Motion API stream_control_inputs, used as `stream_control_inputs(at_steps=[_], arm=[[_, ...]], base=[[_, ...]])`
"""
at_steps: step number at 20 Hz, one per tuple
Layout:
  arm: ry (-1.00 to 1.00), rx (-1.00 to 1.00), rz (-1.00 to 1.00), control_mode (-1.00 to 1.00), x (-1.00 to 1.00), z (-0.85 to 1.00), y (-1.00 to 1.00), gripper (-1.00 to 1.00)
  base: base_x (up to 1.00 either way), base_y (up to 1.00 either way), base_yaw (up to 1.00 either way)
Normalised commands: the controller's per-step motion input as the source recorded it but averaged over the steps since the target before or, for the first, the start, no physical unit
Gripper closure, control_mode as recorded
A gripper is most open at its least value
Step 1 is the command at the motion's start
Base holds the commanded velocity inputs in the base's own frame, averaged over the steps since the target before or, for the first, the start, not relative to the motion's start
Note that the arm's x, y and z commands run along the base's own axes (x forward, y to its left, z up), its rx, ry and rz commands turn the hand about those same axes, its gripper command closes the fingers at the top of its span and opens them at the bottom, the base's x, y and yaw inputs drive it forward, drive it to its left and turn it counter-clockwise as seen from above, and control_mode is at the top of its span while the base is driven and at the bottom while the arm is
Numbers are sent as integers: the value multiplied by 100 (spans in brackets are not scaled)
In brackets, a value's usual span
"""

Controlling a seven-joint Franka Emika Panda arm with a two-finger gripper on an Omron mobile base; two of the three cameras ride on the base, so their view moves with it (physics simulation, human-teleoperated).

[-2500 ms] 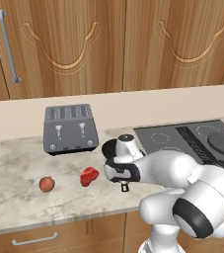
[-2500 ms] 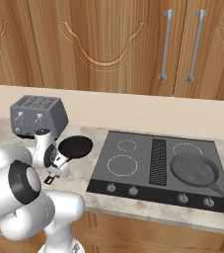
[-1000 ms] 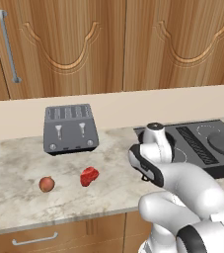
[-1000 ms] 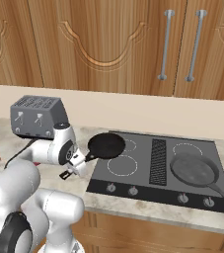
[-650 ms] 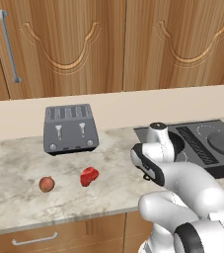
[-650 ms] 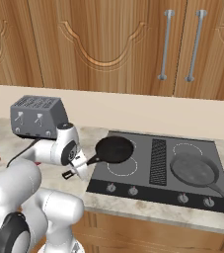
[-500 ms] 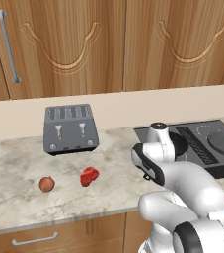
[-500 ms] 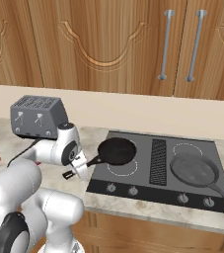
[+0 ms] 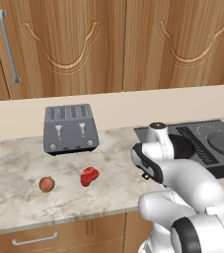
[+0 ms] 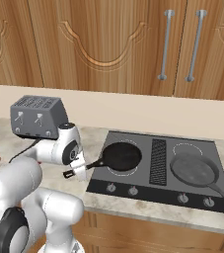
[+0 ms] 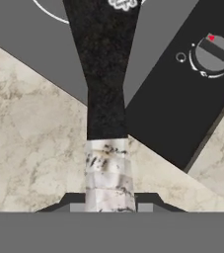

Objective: Place both pans onto different burners. Then place the onion and the steak on different pans.

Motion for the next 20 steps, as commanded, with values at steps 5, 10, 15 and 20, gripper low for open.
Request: stream_control_inputs(at_steps=[5,10,15,20], arm=[[4,0,-11,-100,15,0,0,100],[6,0,-4,-100,28,-2,0,100],[8,0,-2,-100,38,-1,0,100],[5,0,-1,-100,29,-4,1,100]], base=[[0,0,0],[0,0,0],[0,0,0],[0,0,0]])
